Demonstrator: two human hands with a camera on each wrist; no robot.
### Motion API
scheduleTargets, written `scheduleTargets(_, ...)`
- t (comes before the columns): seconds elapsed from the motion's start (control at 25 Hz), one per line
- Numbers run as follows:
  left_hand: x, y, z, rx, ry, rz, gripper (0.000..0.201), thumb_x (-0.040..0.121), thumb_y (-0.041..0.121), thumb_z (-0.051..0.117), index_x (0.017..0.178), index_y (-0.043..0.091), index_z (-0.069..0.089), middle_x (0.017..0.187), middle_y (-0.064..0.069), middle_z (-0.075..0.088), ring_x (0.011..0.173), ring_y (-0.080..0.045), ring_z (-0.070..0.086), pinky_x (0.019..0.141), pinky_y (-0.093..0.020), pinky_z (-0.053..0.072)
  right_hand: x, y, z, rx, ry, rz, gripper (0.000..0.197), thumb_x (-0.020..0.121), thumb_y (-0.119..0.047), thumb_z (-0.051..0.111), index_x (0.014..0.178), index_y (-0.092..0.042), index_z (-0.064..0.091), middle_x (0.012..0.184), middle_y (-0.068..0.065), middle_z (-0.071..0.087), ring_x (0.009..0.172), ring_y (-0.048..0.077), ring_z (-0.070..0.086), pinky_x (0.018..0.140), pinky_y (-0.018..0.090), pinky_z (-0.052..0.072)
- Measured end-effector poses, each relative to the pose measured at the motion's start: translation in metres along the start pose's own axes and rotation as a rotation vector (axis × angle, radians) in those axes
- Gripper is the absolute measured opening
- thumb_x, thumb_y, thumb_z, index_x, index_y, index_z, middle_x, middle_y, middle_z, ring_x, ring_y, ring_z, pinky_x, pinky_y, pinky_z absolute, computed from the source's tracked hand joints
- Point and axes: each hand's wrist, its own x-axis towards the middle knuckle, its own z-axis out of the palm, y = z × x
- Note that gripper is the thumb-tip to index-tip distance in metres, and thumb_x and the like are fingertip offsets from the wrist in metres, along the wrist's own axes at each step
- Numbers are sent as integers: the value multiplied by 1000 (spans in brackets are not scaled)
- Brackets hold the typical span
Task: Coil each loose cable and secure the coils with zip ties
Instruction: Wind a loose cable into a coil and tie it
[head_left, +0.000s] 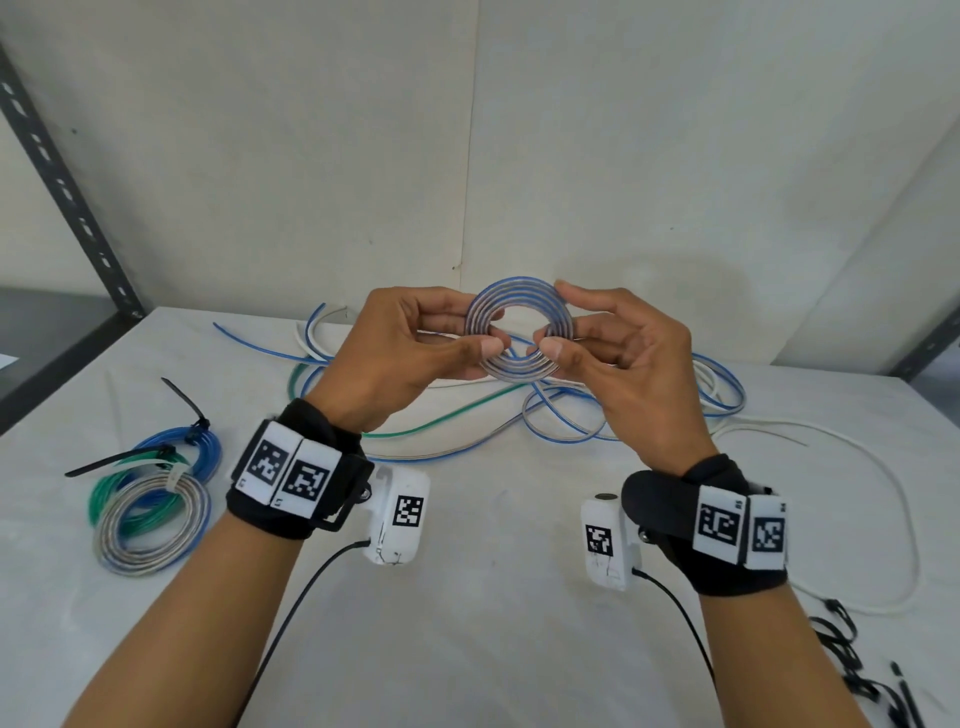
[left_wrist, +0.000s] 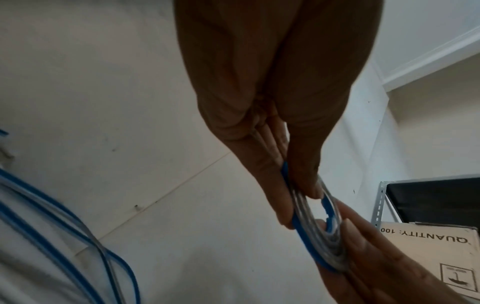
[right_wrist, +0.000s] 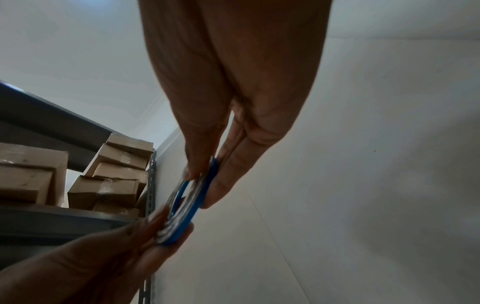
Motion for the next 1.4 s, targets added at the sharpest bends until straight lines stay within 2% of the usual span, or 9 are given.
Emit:
scheduleTargets(0.16, 1, 0, 0, -46, 31, -21, 28, 82, 2, 76, 109, 2, 72, 97, -16, 77, 90, -31, 75, 78, -37, 63, -2, 1, 2, 20, -77, 21, 61, 82, 4, 77, 133, -24, 59, 94, 10, 78, 84, 25, 76, 84, 40, 61)
scheduleTargets(0.48, 2, -5, 3, -83, -7, -41, 31, 81, 3, 75, 111, 3, 71, 99, -15, 77, 91, -27, 76, 76, -32, 62, -1, 3, -5, 62, -76, 40, 61, 77, -2, 80, 130, -26, 62, 91, 14, 77, 79, 29, 76, 78, 38, 61)
scheduleTargets(0.64, 4, -6, 0, 8, -109, -67, 41, 85, 26, 69, 117, 0, 66, 100, -13, 76, 90, -24, 73, 83, -33, 60, 0, 7, -11, -84, -152, 57, 59, 80, 1, 80, 131, -22, 63, 89, 14, 76, 79, 27, 76, 80, 39, 62)
scheduleTargets(0.76, 5, -12, 6, 95, -131, -155, 57, 102, 45, 44, 94, -7, 66, 77, -12, 67, 72, -22, 61, 72, -31, 54, -6, 11, -8, -134, -240, 108, 57, 81, 4, 78, 131, -20, 65, 88, 18, 74, 79, 31, 75, 83, 44, 61)
scheduleTargets(0.88, 4, -17, 18, -2, -188, -225, 45, 108, 35, 41, 74, 10, 59, 55, -6, 50, 54, -20, 50, 68, -35, 47, -18, 14, -4, -156, -294, 126, 56, 82, 3, 78, 129, -24, 67, 90, 25, 70, 77, 31, 72, 80, 40, 60)
scheduleTargets(0.96, 4, -20, 27, -81, -203, -288, 36, 108, 27, 41, 77, 12, 52, 49, 1, 38, 45, -15, 40, 68, -36, 50, -27, 17, -8, -164, -293, 143, 56, 81, 3, 79, 126, -28, 68, 90, 22, 72, 78, 32, 73, 79, 37, 61)
scheduleTargets(1.12, 0, -29, 53, -107, -228, -379, 26, 106, 17, 34, 85, 11, 47, 49, 7, 29, 43, -11, 26, 62, -33, 46, -44, 21, -27, -188, -249, 213, 57, 81, 4, 79, 129, -24, 66, 88, 11, 75, 79, 27, 74, 78, 35, 61)
scheduleTargets(1.28, -9, -41, 77, -129, -239, -423, 27, 103, 15, 30, 100, 7, 56, 51, 8, 24, 46, -12, 19, 57, -29, 42, -61, 19, -46, -202, -254, 284, 59, 81, 5, 78, 133, -17, 63, 86, 18, 73, 76, 24, 72, 77, 35, 61)
scheduleTargets(1.4, -15, -44, 99, -136, -246, -413, 14, 100, 13, 30, 99, 11, 44, 52, 9, 24, 46, -12, 19, 58, -32, 39, -72, 11, -63, -259, -292, 326, 58, 82, -1, 80, 133, -22, 62, 90, 25, 71, 76, 30, 71, 81, 45, 62)
